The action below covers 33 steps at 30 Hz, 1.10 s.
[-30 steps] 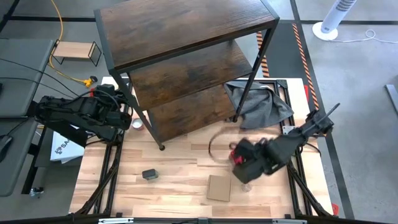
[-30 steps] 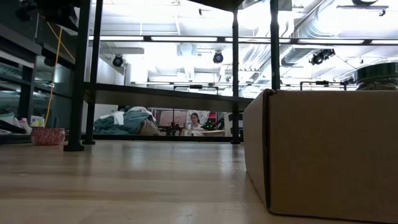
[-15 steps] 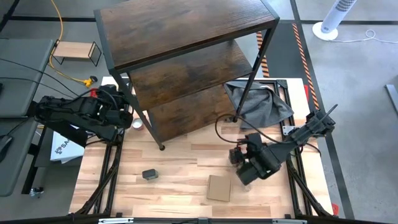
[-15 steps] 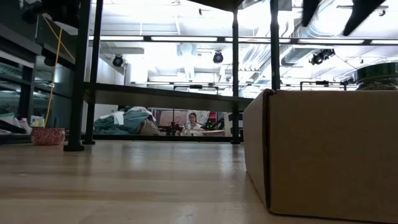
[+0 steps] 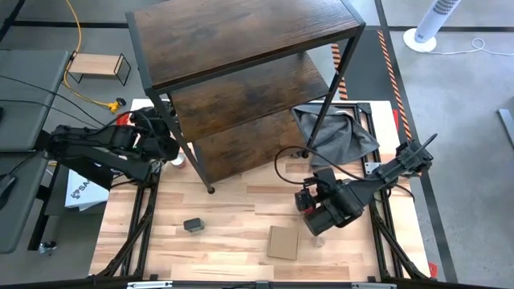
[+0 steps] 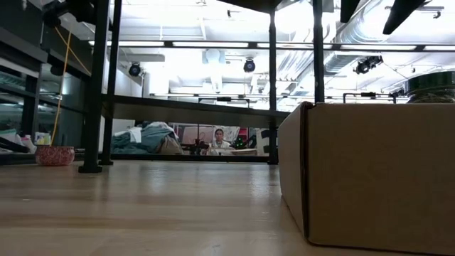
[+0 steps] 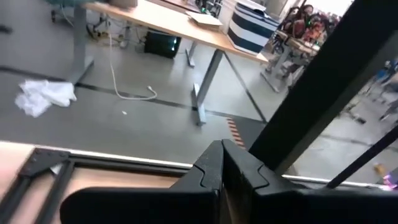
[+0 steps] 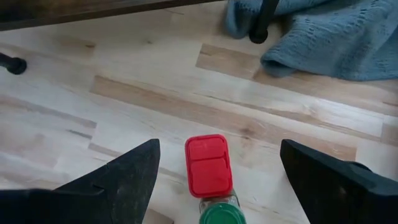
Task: Shelf spices
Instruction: Adjust the shelf
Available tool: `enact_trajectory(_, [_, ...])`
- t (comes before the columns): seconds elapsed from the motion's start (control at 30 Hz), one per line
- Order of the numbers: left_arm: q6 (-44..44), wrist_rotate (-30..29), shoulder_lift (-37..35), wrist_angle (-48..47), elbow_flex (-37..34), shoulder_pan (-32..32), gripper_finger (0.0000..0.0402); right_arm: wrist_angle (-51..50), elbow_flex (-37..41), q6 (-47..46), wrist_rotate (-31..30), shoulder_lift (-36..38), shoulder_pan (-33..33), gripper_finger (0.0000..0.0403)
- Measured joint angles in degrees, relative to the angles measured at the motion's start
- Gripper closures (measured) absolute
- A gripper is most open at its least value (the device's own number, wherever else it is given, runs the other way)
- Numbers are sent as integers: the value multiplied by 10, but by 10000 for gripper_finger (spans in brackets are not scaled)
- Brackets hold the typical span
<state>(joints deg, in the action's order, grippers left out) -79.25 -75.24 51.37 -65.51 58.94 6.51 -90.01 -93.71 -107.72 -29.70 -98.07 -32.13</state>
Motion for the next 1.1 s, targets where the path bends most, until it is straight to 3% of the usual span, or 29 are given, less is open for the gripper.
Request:
enact_trajectory(0.43, [124, -5, -27, -2, 0, -144, 401, 11, 0, -5, 10, 0, -33, 76])
enact_trajectory(0.63, [130, 11, -52, -1, 0, -192, 401, 9, 0, -33, 11, 0, -50, 76])
enact_trajectory(0.83, [181, 130, -86, 13, 0, -180, 401, 5, 0, -30, 11, 0, -56, 76])
enact_trajectory(1.1, [258, 430, -152, 104, 0, -157, 401, 0, 0, -22, 7, 0, -59, 76])
